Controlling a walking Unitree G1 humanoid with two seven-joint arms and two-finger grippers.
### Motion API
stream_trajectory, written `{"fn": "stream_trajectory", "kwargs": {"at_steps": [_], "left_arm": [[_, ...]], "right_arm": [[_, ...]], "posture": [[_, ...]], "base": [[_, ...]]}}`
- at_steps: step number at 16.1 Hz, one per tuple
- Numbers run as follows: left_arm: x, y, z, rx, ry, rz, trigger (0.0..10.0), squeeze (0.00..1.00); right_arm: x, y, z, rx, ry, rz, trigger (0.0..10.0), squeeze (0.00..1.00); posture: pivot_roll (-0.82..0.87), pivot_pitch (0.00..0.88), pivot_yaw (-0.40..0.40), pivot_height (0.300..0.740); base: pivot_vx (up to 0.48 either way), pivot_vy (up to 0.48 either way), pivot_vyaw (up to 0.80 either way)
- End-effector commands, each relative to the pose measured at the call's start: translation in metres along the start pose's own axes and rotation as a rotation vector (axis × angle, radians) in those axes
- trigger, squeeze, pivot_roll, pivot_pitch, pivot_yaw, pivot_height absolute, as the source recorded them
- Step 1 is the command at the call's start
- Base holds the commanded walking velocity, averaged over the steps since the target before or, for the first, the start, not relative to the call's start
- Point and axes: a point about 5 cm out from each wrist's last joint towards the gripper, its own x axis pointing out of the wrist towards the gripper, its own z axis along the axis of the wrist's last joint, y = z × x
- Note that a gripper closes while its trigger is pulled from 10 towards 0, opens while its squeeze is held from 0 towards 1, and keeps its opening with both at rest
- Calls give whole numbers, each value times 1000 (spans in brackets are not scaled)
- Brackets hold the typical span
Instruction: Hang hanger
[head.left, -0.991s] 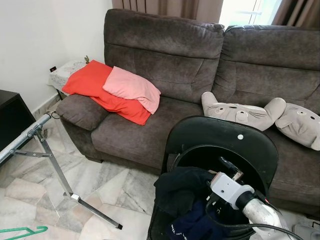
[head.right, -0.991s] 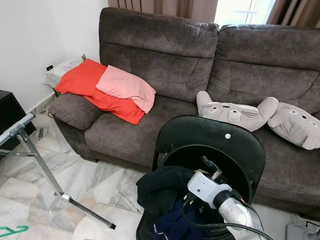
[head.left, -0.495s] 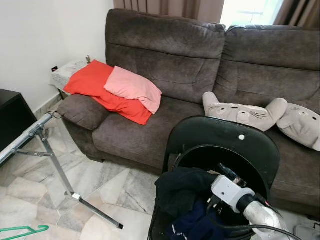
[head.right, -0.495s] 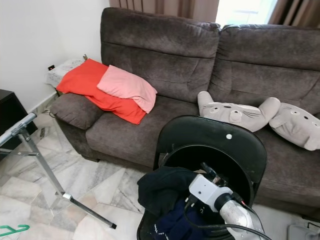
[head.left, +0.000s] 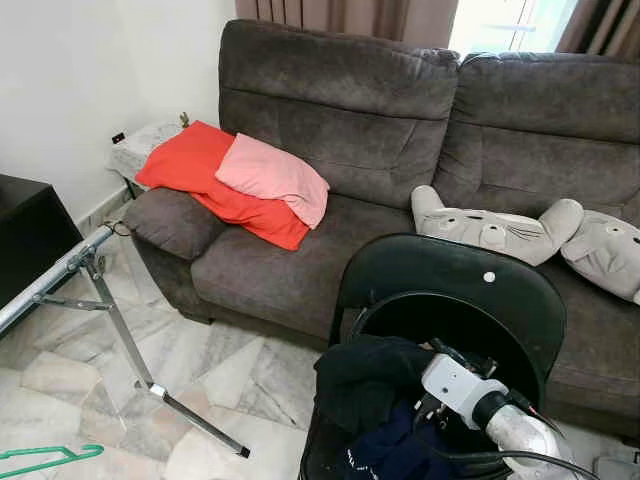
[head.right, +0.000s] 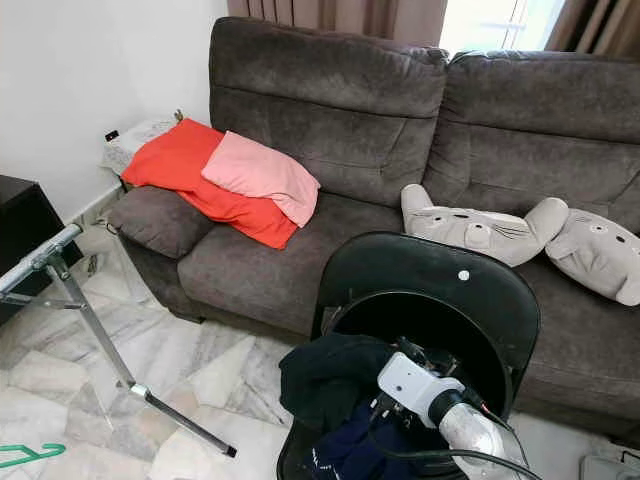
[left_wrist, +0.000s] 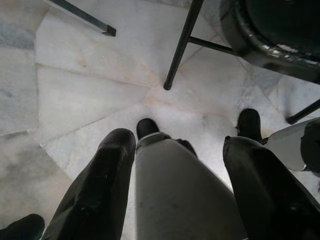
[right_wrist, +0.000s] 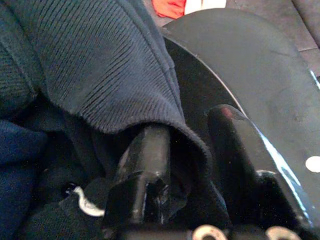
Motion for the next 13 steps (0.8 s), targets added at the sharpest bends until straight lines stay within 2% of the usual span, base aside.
{"fn": "stream_trajectory", "kwargs": {"at_steps": [1,5,8,9,10,13], "left_arm": [[0,-4,-3,13,28,3,10000,0],[1,-9,-3,11,30,2,10000,0],[-2,2,-8,9,33,15,10000,0],[-3,11,-9,8,34,24,10000,0],[-7,28,-10,6,35,42,10000,0],[-13,55,-8,7,36,75,10000,0]], "right_arm": [[0,0,-3,3,15,13,0,0],[-2,-2,-10,8,71,-3,0,0],[-1,-2,-10,21,75,-7,0,0],[-1,-2,-10,30,77,-12,0,0],[0,-3,-10,71,87,-37,0,0],[3,-15,-3,271,56,-147,0,0]], "posture": [[-35,23,8,740],[-32,30,9,740],[-31,32,10,740],[-30,32,12,740],[-28,31,13,740],[-26,30,16,740]], "base": [[0,0,0],[0,0,0],[0,0,0],[0,0,0],[0,0,0],[0,0,0]]}}
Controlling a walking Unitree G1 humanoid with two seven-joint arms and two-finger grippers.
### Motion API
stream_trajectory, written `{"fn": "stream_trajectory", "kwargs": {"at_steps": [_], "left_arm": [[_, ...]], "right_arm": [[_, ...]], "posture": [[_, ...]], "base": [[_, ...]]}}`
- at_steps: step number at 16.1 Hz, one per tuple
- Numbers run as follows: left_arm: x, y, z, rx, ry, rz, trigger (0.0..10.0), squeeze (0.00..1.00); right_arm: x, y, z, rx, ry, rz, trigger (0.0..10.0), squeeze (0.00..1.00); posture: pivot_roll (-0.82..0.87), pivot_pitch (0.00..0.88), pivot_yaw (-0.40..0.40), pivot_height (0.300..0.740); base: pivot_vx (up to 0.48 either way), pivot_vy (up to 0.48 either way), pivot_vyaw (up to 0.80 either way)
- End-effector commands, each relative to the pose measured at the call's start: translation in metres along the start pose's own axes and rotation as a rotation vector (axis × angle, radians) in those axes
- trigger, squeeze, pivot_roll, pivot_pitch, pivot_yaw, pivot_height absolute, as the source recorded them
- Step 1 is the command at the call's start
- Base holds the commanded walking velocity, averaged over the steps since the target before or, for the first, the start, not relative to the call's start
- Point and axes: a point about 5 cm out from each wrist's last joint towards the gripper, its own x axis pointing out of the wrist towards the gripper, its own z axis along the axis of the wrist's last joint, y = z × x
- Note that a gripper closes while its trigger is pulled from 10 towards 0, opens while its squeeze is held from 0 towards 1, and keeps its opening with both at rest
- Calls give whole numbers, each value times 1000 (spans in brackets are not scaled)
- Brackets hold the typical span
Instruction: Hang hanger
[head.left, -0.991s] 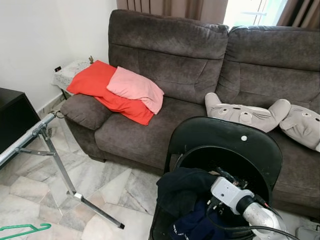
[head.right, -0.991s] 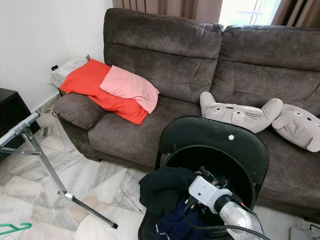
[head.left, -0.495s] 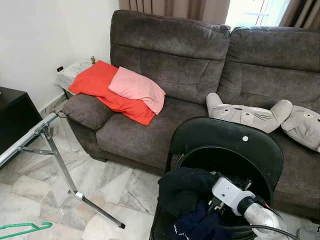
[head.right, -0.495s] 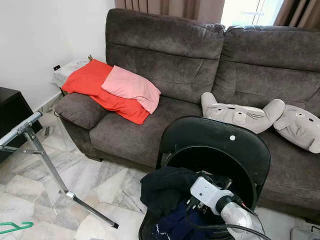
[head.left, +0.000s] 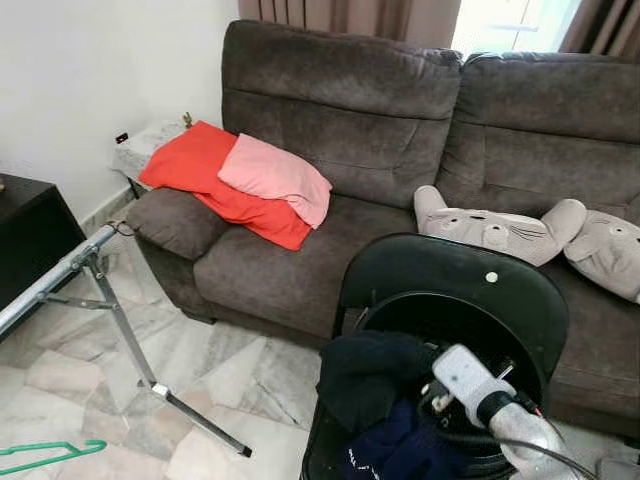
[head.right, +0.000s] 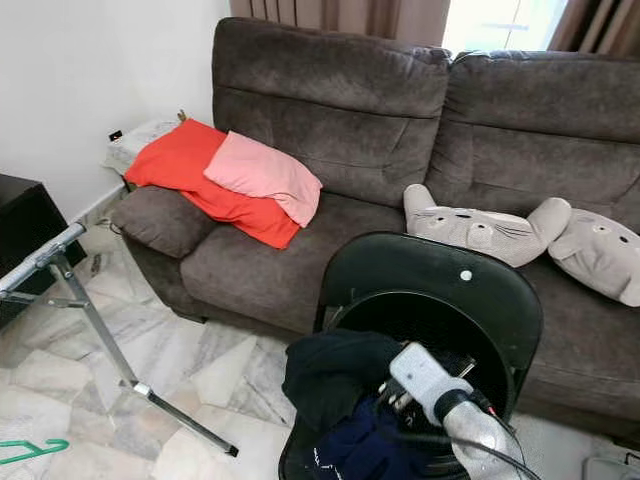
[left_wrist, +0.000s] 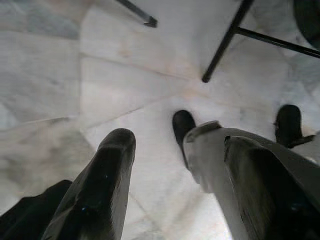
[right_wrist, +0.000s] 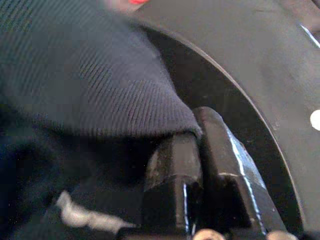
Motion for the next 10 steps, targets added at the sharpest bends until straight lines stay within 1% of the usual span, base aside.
{"fn": "stream_trajectory", "kwargs": {"at_steps": [1,2,3,4,5,7,8,9,10], "left_arm": [[-1,1,-3,-7,10,-8,10000,0],[-1,1,-2,-7,9,-8,10000,0],[0,-2,-1,-7,8,-13,10000,0],[1,-5,-1,-7,8,-17,10000,0],[1,-8,-2,-3,13,-20,10000,0],[3,-21,-3,3,19,-31,10000,0],[4,-26,-3,4,21,-36,10000,0],[4,-29,-3,4,25,-37,10000,0],[4,-29,-3,5,26,-36,10000,0]], "right_arm": [[2,-16,14,118,-51,-98,0,0],[3,-25,23,216,-84,-165,0,0],[4,-35,34,352,-132,-236,0,0],[4,-40,41,442,-162,-271,0,0],[5,-45,49,558,-194,-296,0,0],[6,-52,65,775,-246,-325,0,0],[7,-54,74,858,-280,-324,0,0],[6,-57,85,876,-302,-319,0,0],[5,-59,90,881,-315,-327,0,0]], "posture": [[-27,30,16,740],[-25,29,18,740],[-28,28,19,740],[-28,28,19,740],[-29,26,18,740],[-27,24,17,740],[-27,24,17,740],[-29,20,17,740],[-29,20,17,740]], "base": [[0,0,0],[0,0,0],[0,0,0],[0,0,0],[0,0,0],[0,0,0],[0,0,0],[0,0,0],[0,0,0]]}}
